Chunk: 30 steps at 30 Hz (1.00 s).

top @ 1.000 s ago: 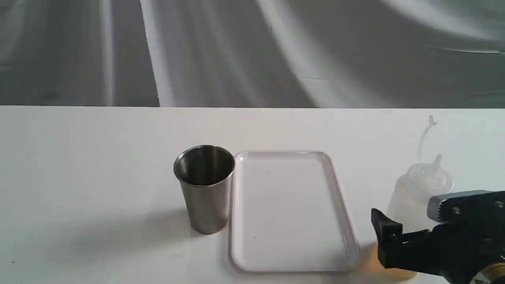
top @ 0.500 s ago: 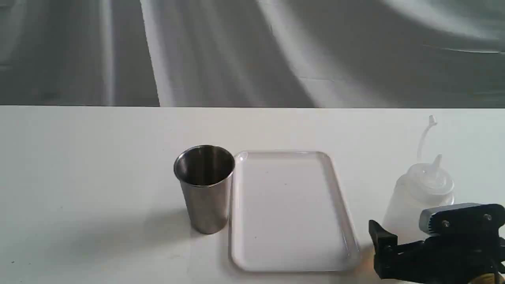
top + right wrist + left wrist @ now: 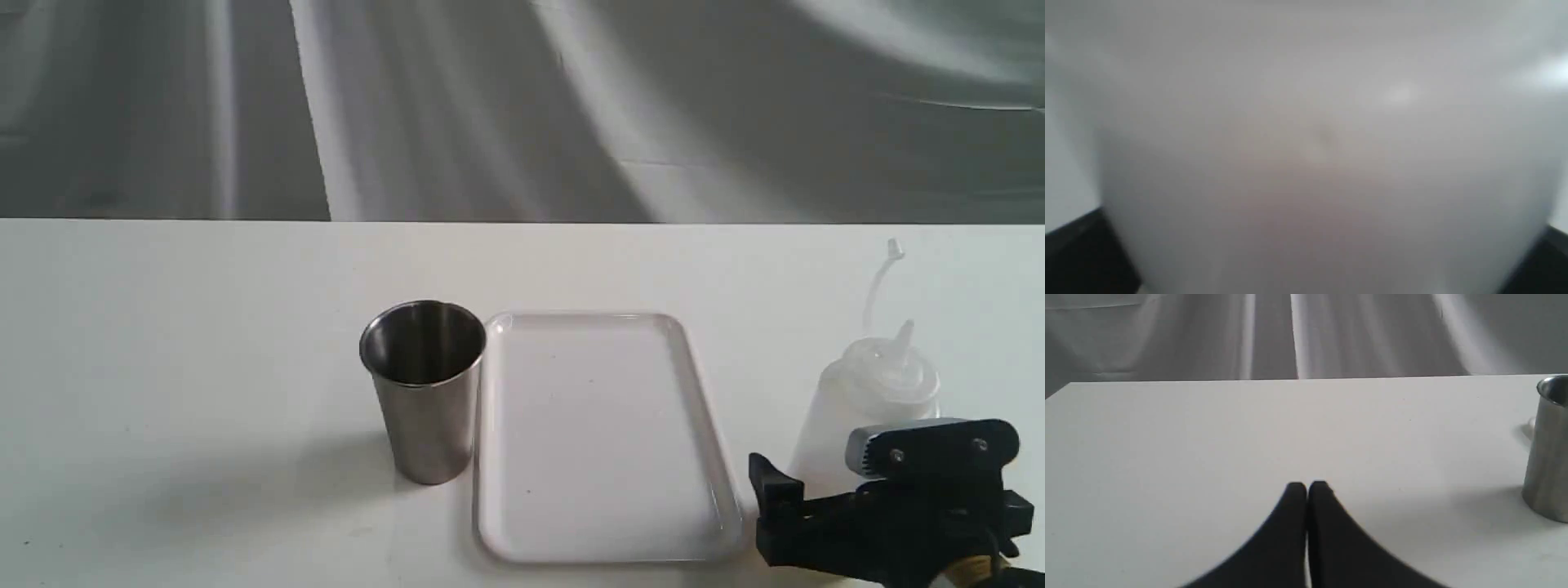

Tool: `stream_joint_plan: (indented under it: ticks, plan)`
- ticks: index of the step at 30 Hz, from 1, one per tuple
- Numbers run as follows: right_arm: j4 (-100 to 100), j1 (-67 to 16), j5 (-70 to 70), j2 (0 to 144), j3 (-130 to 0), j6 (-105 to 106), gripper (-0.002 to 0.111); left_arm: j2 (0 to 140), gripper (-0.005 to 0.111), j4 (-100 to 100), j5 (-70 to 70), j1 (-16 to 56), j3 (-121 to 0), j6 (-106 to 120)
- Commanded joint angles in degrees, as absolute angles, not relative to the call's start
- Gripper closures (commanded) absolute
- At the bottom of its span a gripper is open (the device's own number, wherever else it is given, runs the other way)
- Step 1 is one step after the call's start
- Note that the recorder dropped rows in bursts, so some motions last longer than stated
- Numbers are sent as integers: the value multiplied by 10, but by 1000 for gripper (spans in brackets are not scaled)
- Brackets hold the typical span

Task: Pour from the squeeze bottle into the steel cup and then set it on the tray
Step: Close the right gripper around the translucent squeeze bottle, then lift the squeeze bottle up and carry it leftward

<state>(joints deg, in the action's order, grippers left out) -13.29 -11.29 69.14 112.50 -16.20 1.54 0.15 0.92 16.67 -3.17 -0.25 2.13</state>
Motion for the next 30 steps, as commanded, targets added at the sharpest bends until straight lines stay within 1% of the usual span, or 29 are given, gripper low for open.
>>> stream_joint_plan:
  ticks: [1,11,15,16,19,24,27,28,30]
  plan:
    - [-132,-114,700,1126,-177,14,3,0,107,10,163,-27,0,19]
    - [-139,-113,700,1134,-195,14,4,0,107,10,163,-27,0,21]
    - [-139,-112,700,1144,-195,14,9,0,107,10,163,-27,0,20]
    - [-139,-112,700,1144,-195,14,12,0,107,10,163,-27,0,20]
    - [-139,-112,700,1144,-195,14,25,0,107,10,163,-27,0,18]
    - [-139,-112,700,1144,-195,8,56,0,107,10,163,-27,0,18]
    - [-139,-112,700,1144,-195,8,70,0,107,10,163,-27,0,18]
    - [-137,-112,700,1144,-195,8,73,0,107,10,163,-27,0,18]
    - [-128,-112,700,1144,-195,8,81,0,107,10,163,-27,0,21]
